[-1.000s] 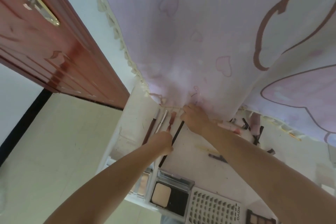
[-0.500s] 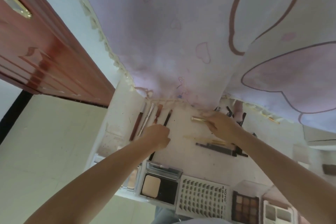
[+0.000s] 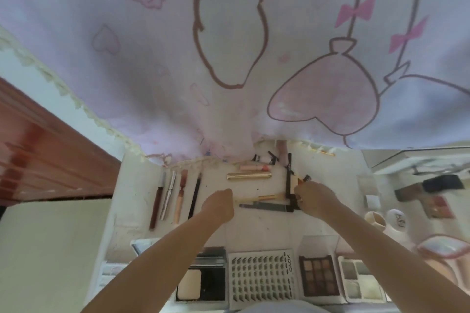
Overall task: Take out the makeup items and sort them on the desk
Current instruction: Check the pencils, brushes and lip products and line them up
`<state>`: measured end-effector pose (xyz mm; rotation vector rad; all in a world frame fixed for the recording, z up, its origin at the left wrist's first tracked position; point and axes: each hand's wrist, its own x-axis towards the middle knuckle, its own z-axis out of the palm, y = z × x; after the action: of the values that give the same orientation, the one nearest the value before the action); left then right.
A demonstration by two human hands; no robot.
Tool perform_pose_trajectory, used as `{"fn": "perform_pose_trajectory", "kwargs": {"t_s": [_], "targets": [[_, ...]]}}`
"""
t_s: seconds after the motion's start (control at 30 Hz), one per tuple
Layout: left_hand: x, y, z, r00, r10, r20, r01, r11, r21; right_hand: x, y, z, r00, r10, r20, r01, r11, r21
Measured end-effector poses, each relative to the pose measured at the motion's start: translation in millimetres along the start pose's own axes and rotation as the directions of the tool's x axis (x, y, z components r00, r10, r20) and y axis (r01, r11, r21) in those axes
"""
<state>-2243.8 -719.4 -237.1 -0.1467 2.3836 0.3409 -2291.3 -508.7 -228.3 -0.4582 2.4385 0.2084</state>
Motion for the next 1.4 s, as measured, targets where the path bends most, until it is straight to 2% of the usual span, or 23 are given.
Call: {"fn": "perform_pose_trajectory", "kwargs": {"t_s": [0.1,0.2,0.4,0.53,0.73,0.87,0.97,1.03,1.13,1.23,1.3,1.4], "targets": [[2.8,5.8,-2.5,1.000,0.007,-0.005,-0.007,1.000,0.031,-5.6,7.2,9.5,0.998,-0.014,0.064,0.016,0.999,-0.043],[7.0,9.1,-6.2,1.000,0.006,-0.003,-0.006,0.999,0.040,-3.6,8.6,11.5,0.998,-0.021,0.064,0.025,0.998,-0.063],[4.8,11.3,-0.7,0.999,0.003,0.040,-0.005,0.999,0.054,-3.8,13.3,23.0,0.997,-0.073,0.032,0.074,0.995,-0.064],[2.0,8.4,-1.6,0.999,0.013,0.034,-0.015,0.999,0.042,-9.9,27.1,16.8,0.990,-0.134,-0.044,0.133,0.991,-0.024],[-4.2,2.4,-2.9,1.000,0.014,0.025,-0.015,0.998,0.056,-28.8,59.6,1.8,0.987,-0.052,-0.149,0.078,0.981,0.178],[-8.8,6.4,-8.2,1.000,0.030,-0.005,-0.030,0.993,0.116,-44.4,68.9,-13.9,0.954,-0.020,-0.299,0.126,0.932,0.341],[-17.1,24.7,-19.4,0.980,0.142,-0.142,-0.125,0.985,0.119,-56.8,65.1,-24.2,0.919,-0.041,-0.393,0.215,0.886,0.411],[-27.3,42.0,-30.6,0.929,0.291,-0.229,-0.295,0.955,0.018,-66.2,58.0,-33.6,0.899,-0.041,-0.437,0.264,0.846,0.464],[-47.8,63.2,-47.6,0.833,0.486,-0.264,-0.519,0.852,-0.066,-79.7,43.8,-51.9,0.874,-0.049,-0.484,0.336,0.780,0.528],[-68.3,68.1,-58.0,0.788,0.544,-0.288,-0.577,0.816,-0.038,-94.7,33.2,-66.5,0.873,-0.060,-0.485,0.371,0.727,0.578],[-82.4,64.4,-64.0,0.778,0.549,-0.306,-0.578,0.816,-0.007,-102.8,31.0,-69.6,0.871,-0.111,-0.479,0.393,0.742,0.543],[-105.7,56.4,-77.1,0.754,0.593,-0.282,-0.584,0.802,0.124,-114.1,27.1,-70.4,0.796,-0.244,-0.554,0.511,0.762,0.398]]}}
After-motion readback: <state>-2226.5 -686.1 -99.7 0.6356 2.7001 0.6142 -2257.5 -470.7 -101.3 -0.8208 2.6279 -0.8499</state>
